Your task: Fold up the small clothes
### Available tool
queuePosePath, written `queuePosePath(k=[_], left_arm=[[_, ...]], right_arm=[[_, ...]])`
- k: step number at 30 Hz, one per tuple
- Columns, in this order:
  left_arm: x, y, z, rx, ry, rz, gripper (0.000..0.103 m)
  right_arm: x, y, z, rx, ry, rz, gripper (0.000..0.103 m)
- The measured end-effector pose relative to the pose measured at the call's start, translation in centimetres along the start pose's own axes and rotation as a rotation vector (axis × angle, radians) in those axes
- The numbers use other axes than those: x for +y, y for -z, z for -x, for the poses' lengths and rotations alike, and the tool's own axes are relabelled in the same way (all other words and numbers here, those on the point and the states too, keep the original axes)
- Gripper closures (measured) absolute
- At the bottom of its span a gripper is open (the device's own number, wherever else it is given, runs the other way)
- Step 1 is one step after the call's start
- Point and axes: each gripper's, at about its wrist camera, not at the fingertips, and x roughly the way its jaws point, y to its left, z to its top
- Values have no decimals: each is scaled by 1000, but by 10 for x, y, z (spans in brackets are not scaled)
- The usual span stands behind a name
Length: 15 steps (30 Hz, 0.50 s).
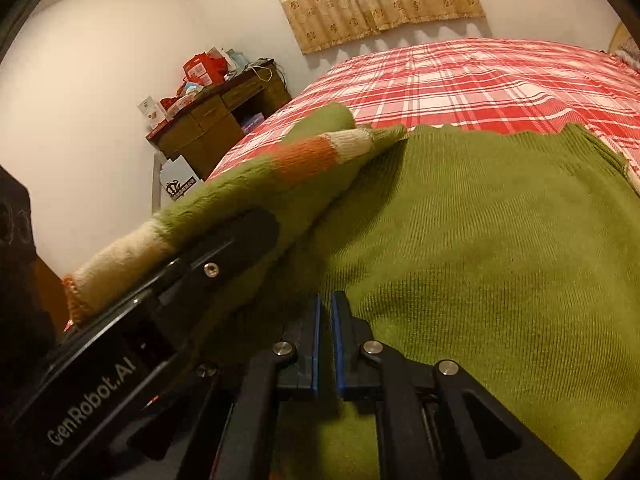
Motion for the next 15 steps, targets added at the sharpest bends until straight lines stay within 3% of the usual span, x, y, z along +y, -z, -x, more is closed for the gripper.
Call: queuePosePath(k=[9,14,15], left_arm=[[7,10,7,8,38,8,79],[16,11,7,10,78,45,79],[14,11,7,10,74,38,79]], right_arm=[[1,5,12,16,0,68,97],[-42,1,33,-32,-138,-143,92],[-49,-2,33,-33,-159,-183,85]])
